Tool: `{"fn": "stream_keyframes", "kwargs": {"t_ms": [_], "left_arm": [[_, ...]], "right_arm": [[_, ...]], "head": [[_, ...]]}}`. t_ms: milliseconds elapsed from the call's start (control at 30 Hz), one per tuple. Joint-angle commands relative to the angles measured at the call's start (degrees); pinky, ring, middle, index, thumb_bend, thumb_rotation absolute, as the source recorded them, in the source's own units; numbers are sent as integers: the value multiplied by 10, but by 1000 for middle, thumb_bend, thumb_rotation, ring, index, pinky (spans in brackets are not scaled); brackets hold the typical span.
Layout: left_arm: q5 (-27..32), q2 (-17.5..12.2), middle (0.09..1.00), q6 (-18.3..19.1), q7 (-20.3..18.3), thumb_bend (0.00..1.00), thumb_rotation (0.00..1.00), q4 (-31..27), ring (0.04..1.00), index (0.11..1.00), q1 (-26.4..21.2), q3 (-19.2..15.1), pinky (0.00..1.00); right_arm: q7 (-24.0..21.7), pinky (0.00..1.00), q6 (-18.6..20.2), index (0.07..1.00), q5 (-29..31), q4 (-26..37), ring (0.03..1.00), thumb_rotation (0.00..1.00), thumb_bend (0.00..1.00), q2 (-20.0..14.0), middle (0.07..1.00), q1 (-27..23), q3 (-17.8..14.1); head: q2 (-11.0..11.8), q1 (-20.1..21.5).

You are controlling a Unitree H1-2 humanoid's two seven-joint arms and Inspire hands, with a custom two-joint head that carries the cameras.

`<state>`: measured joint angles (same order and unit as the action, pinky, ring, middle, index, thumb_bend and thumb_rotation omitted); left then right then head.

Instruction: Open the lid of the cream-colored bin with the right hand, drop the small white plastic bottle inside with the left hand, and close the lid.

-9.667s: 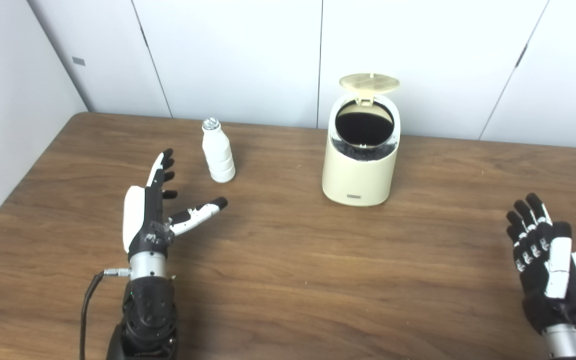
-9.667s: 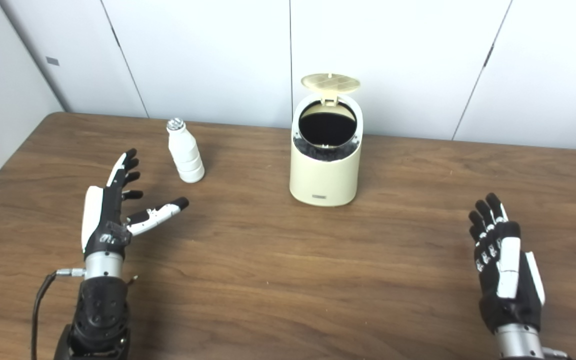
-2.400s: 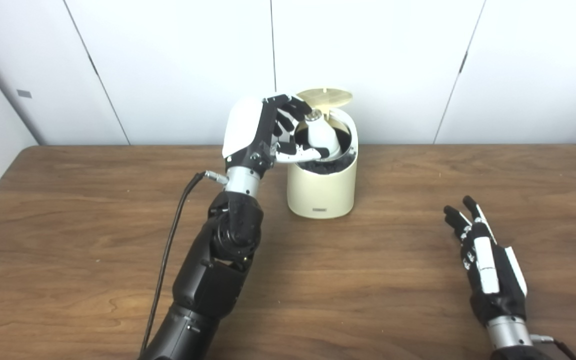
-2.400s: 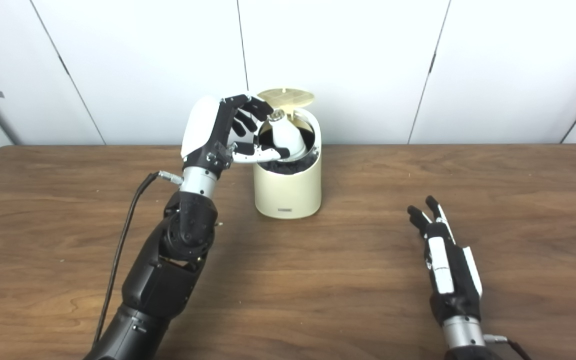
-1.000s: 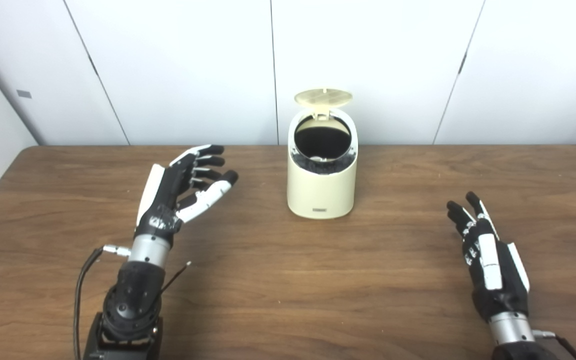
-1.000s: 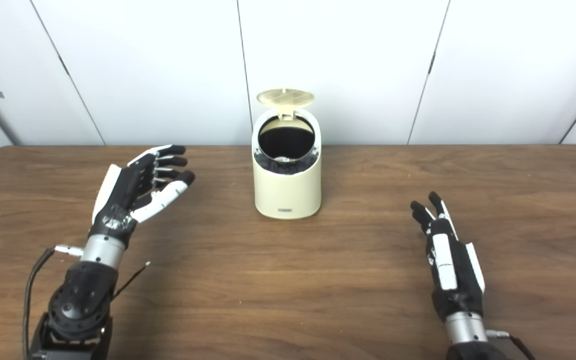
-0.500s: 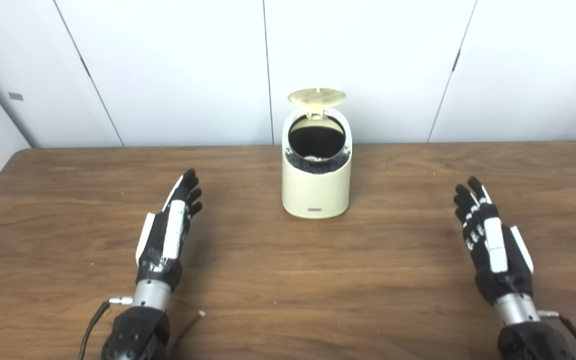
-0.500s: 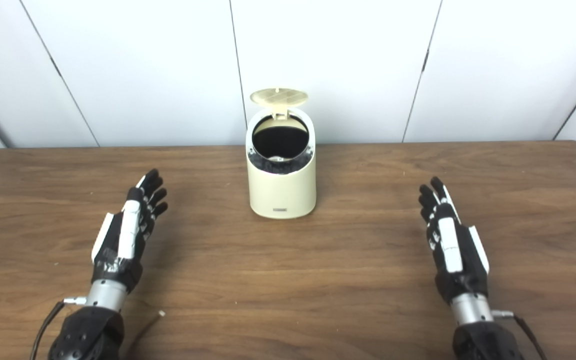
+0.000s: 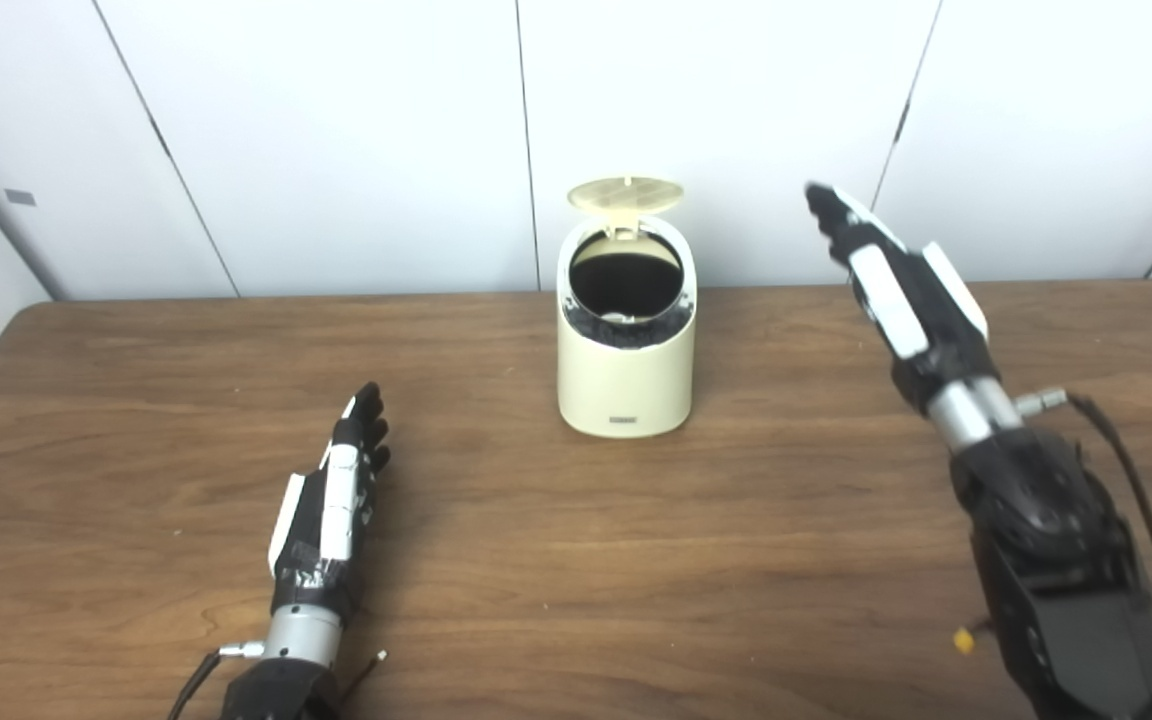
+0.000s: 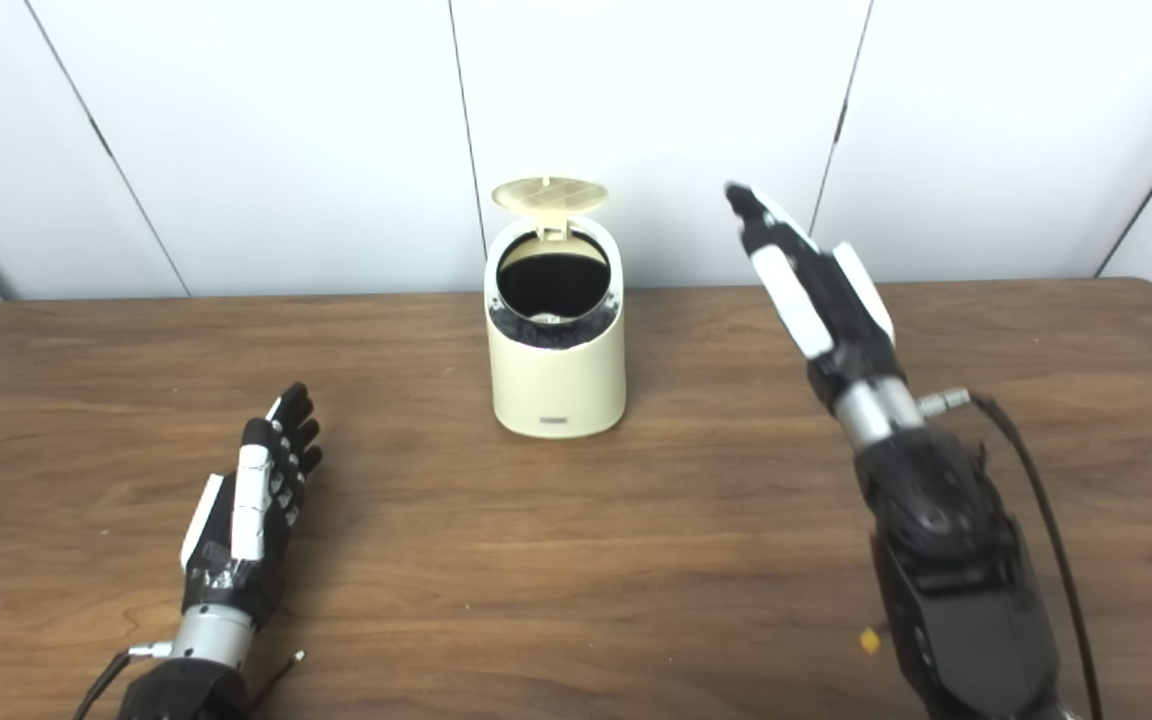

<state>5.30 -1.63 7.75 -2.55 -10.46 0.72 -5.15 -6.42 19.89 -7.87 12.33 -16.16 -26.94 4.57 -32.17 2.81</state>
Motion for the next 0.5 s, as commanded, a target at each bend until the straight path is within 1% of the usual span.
{"fn": "stream_keyframes", "kwargs": {"t_ms": [0,33,100,200,300,400,467], "left_arm": [[0,2,1000,-22,3,669,1000,-12,1000,1000,-7,2,1000],[2,4,1000,-21,4,661,1000,-12,1000,1000,-7,1,1000],[4,4,1000,-18,4,659,1000,-12,1000,1000,-6,2,1000],[1,3,1000,-16,4,669,1000,-12,1000,1000,-6,4,1000],[1,5,1000,-12,7,666,1000,-15,1000,1000,-6,3,1000],[3,3,1000,-12,6,671,1000,-15,1000,1000,-6,3,1000],[3,4,1000,-13,6,675,1000,-15,1000,1000,-6,3,1000]], "right_arm": [[-4,915,0,863,-44,-1,938,999,633,-14,925,-36,16],[-6,865,1,866,-61,-6,915,1000,618,-18,918,-48,28],[-10,797,3,859,-92,-18,876,1000,586,-21,897,-71,46],[-20,793,14,857,-112,-35,870,1000,595,-16,895,-97,59],[-26,802,16,856,-124,-54,869,1000,607,-9,889,-120,68],[-35,815,18,859,-131,-69,880,1000,591,-5,894,-137,75],[-40,838,21,856,-153,-75,896,1000,577,-8,901,-149,91]], "head": [[-1,2],[-1,2],[0,1],[0,0],[-1,0],[-1,-1],[0,0]]}}
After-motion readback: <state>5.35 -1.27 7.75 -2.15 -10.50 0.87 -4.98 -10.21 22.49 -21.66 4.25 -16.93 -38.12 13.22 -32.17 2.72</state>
